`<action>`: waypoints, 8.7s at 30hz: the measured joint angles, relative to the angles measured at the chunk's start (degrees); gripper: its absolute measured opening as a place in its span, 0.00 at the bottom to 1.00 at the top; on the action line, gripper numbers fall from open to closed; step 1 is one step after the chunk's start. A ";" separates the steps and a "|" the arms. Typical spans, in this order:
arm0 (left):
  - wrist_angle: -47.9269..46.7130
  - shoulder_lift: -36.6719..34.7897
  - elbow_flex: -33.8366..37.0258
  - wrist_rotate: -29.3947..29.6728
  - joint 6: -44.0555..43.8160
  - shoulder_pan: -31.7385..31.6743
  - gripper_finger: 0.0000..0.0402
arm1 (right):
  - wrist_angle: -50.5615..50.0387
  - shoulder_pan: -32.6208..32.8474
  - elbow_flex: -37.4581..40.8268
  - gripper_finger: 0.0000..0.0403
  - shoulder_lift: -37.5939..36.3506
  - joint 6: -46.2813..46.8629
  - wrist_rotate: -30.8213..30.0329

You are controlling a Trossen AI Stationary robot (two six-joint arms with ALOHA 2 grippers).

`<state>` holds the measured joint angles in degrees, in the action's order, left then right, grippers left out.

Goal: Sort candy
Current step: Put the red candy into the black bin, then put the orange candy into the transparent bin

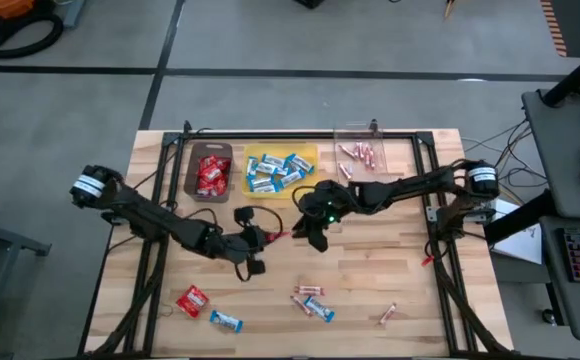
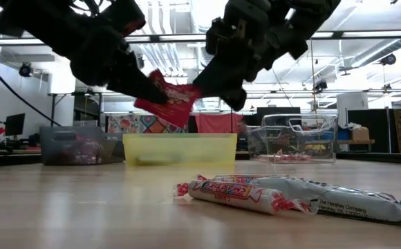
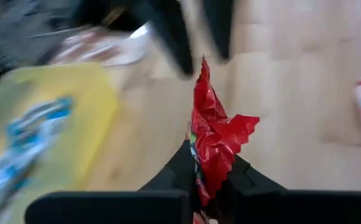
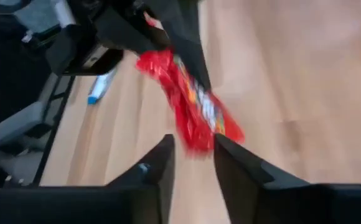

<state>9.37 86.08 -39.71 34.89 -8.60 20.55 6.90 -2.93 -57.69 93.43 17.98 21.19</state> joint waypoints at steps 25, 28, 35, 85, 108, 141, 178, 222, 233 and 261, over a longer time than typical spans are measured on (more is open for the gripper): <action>-54.08 -18.81 -4.51 -4.36 -1.80 -50.24 0.11 | -10.89 1.30 0.02 0.44 -7.43 -3.55 -13.83; -53.99 -17.54 -5.03 -4.37 0.82 -50.82 0.20 | -10.99 1.30 0.02 0.44 -7.43 -3.55 -13.82; -57.65 -16.00 -8.39 -6.69 -5.46 -47.73 0.40 | -13.09 1.36 0.02 0.44 -7.43 -1.30 -13.62; -34.51 -13.42 -14.05 4.69 -21.06 19.31 0.43 | -48.88 51.12 0.20 0.44 -5.24 106.86 -13.90; -35.21 -13.36 -14.05 4.98 -17.58 20.34 0.43 | -44.06 51.66 -0.81 0.12 4.41 106.08 -19.07; -33.93 -5.77 -13.96 6.65 -32.82 24.31 0.43 | -79.80 -2.70 -37.69 0.02 0.31 9.48 -33.79; -32.66 -5.79 -13.98 10.68 -35.66 24.25 0.43 | -60.26 -37.77 -16.74 0.41 -1.09 -15.84 -13.91; 22.03 28.82 -12.93 -19.25 4.83 2.72 0.43 | -52.41 18.10 -16.67 0.37 -25.05 1.64 -38.33; 27.08 33.31 -13.14 -19.02 0.11 2.41 0.43 | -51.10 21.46 -13.36 0.36 -25.07 4.17 -42.34; 19.85 30.01 -11.75 -11.76 5.73 1.93 0.02 | -18.22 21.43 10.12 0.34 -24.97 -4.90 -37.82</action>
<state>29.22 116.09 -51.46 23.13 -2.86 22.48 -11.32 18.50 -47.57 68.46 13.08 -16.63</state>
